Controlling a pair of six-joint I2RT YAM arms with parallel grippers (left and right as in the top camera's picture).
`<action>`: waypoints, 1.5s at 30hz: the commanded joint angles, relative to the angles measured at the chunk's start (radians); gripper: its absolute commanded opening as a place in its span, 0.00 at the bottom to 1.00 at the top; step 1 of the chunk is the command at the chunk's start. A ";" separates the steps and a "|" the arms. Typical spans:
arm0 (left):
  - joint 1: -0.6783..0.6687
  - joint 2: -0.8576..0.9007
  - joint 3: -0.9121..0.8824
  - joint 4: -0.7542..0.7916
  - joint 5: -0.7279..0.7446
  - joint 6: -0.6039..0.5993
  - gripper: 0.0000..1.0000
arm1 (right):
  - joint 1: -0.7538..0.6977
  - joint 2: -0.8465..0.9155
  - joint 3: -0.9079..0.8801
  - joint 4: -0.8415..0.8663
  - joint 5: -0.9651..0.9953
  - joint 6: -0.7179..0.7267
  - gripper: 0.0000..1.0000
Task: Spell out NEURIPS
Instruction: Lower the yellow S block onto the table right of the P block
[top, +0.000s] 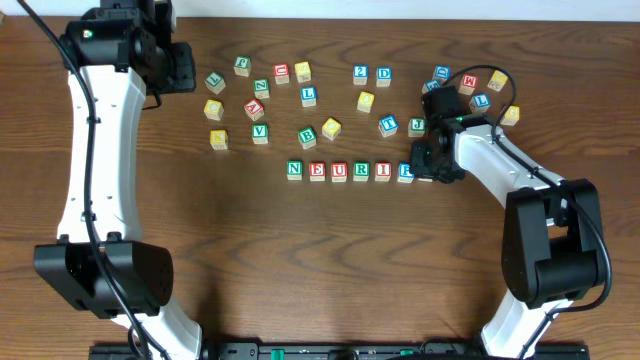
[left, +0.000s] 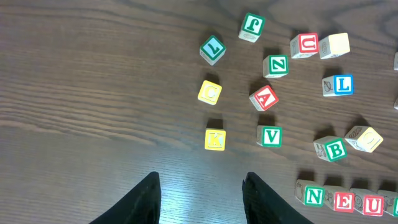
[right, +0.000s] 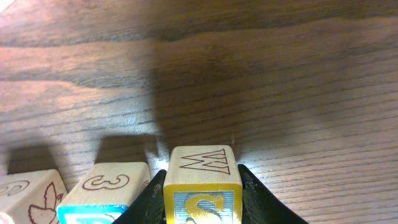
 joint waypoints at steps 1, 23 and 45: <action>-0.003 0.000 0.015 0.000 -0.008 -0.001 0.43 | 0.005 0.000 -0.008 -0.007 -0.013 -0.030 0.29; -0.003 0.000 0.015 0.000 -0.008 -0.001 0.43 | 0.005 0.000 -0.008 -0.039 -0.020 -0.105 0.29; -0.003 0.000 0.015 0.000 -0.008 -0.001 0.42 | 0.003 -0.027 0.026 -0.075 -0.071 -0.103 0.54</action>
